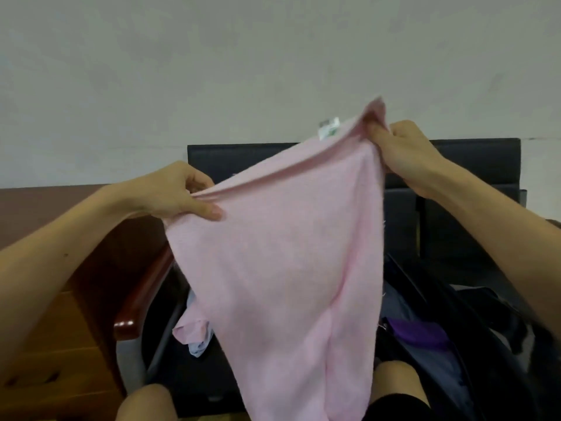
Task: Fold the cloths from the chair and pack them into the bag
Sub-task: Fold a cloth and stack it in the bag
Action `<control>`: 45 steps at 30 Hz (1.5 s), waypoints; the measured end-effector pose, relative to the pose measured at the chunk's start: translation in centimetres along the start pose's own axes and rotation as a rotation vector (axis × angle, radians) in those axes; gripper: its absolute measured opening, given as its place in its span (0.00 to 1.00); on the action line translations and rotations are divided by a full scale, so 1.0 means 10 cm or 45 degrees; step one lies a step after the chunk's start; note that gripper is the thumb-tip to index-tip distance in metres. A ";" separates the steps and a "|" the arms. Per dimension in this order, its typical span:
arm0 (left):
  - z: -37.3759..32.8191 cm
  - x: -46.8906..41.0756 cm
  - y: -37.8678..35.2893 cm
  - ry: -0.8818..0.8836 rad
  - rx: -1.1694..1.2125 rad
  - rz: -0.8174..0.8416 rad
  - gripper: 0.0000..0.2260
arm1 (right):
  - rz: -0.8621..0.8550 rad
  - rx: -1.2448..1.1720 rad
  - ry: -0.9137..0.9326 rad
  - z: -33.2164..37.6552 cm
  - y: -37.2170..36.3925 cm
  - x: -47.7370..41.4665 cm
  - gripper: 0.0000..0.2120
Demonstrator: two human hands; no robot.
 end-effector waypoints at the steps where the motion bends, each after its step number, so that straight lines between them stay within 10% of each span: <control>1: 0.05 0.00 0.00 0.022 -0.057 0.010 0.19 | -0.051 0.000 -0.017 -0.05 0.04 0.01 0.26; 5: 0.30 0.01 0.10 0.083 0.026 -0.008 0.36 | -0.079 -0.024 -0.097 -0.28 0.06 0.13 0.27; 8: 0.43 0.03 0.13 0.093 0.406 -0.031 0.31 | -0.073 -0.071 -0.060 -0.40 -0.04 0.23 0.17; 11: 0.54 0.04 0.05 0.167 0.870 -0.065 0.06 | -0.120 -0.192 -0.278 -0.60 -0.13 0.36 0.17; 18: 0.87 -0.01 -0.46 0.627 1.286 -0.236 0.22 | -0.193 -0.651 -0.799 -1.01 -0.49 0.80 0.08; 45: -0.22 0.06 -1.09 0.132 1.004 -0.217 0.13 | 0.006 -0.379 0.105 -0.01 -1.30 0.78 0.12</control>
Point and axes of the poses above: each hand's wrist, its own x-axis away from the middle knuckle, its own y-axis out of the back of the hand, z = x × y, the point moved 7 cm from there along -x, towards the middle knuckle, and after that the axes turned 15 degrees about y, right-handed, at the moved point
